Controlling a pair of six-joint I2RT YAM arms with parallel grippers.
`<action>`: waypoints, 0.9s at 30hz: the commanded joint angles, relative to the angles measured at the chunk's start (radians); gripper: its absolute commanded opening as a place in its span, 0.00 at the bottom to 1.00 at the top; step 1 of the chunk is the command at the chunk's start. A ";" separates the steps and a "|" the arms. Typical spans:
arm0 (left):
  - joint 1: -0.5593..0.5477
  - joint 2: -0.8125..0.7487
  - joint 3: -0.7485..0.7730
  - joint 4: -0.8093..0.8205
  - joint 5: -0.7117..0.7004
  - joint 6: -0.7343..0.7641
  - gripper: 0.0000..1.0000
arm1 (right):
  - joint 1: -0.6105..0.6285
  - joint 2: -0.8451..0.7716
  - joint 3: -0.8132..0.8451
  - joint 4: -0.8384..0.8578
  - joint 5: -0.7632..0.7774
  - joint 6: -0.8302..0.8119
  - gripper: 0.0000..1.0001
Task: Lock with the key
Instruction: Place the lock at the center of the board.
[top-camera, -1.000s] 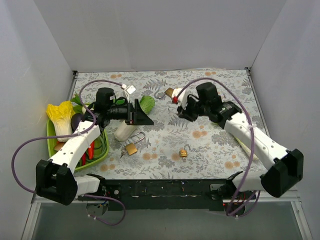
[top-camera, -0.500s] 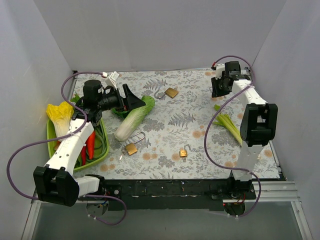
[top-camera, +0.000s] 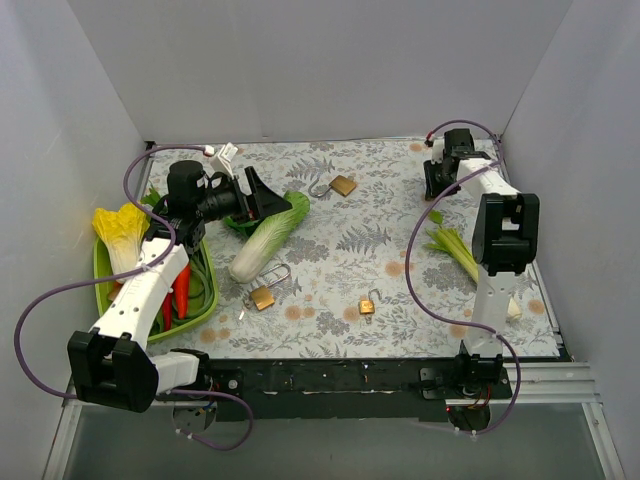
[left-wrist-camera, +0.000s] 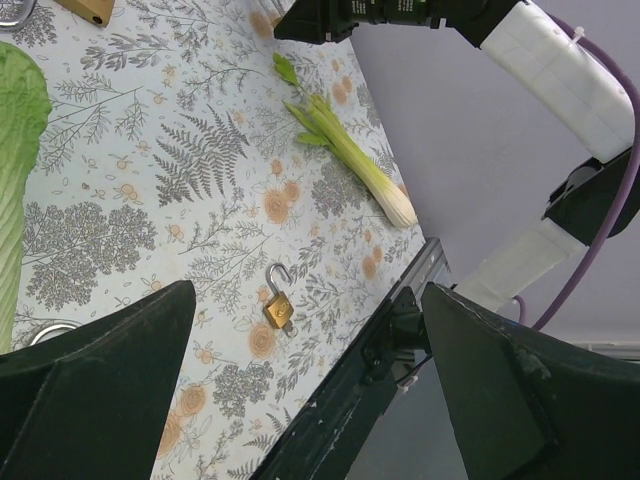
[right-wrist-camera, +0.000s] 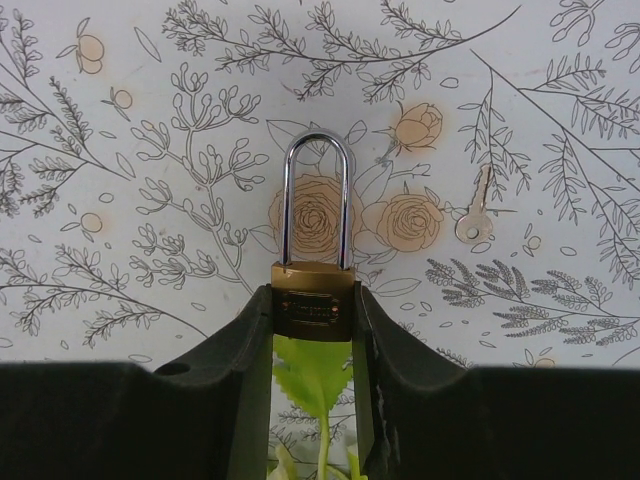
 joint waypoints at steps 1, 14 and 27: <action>0.006 -0.003 -0.004 0.028 0.007 -0.014 0.98 | -0.015 0.022 0.055 0.061 0.023 0.030 0.02; 0.008 -0.020 -0.027 0.030 0.004 -0.002 0.98 | -0.024 0.104 0.114 0.078 0.025 0.042 0.08; 0.006 -0.020 -0.012 0.005 0.005 0.012 0.98 | -0.024 0.081 0.138 0.063 0.005 0.053 0.68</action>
